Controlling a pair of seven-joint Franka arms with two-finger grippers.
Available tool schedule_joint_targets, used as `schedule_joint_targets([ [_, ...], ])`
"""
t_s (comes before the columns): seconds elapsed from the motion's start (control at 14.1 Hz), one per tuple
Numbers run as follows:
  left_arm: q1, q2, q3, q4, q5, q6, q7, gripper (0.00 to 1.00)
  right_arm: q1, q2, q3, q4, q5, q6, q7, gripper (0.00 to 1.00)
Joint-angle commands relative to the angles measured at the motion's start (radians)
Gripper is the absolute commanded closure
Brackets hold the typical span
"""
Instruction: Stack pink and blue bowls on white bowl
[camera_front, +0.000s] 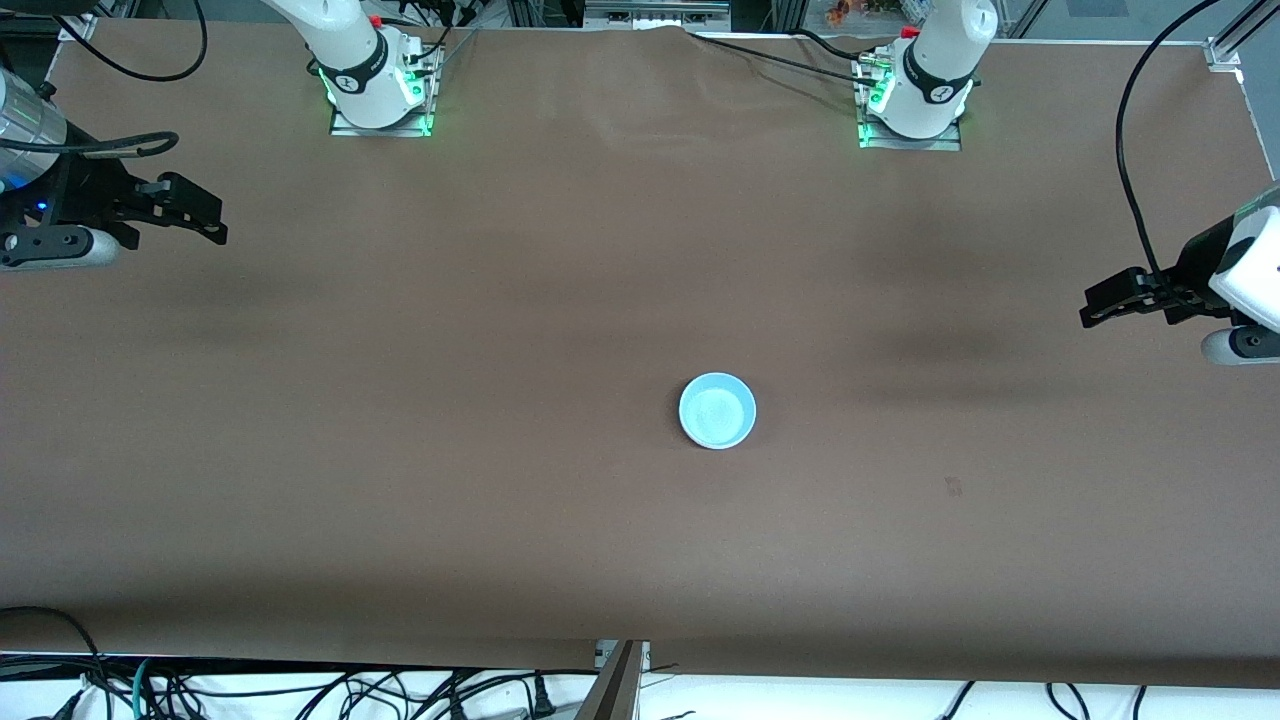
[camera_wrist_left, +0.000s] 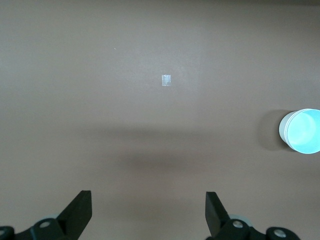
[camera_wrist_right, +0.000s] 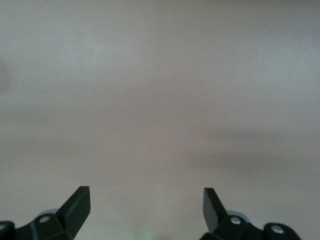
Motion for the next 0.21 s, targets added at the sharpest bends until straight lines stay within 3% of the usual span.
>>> schedule_joint_targets([
  [0.0, -0.007, 0.014, 0.005, 0.032, 0.013, -0.023, 0.018, 0.00, -0.005, -0.003, 0.006, 0.010, -0.014, -0.020, -0.001, 0.00],
  [0.14, -0.007, 0.014, 0.005, 0.032, 0.013, -0.023, 0.018, 0.00, -0.005, -0.003, 0.004, 0.010, -0.012, -0.020, 0.002, 0.00],
])
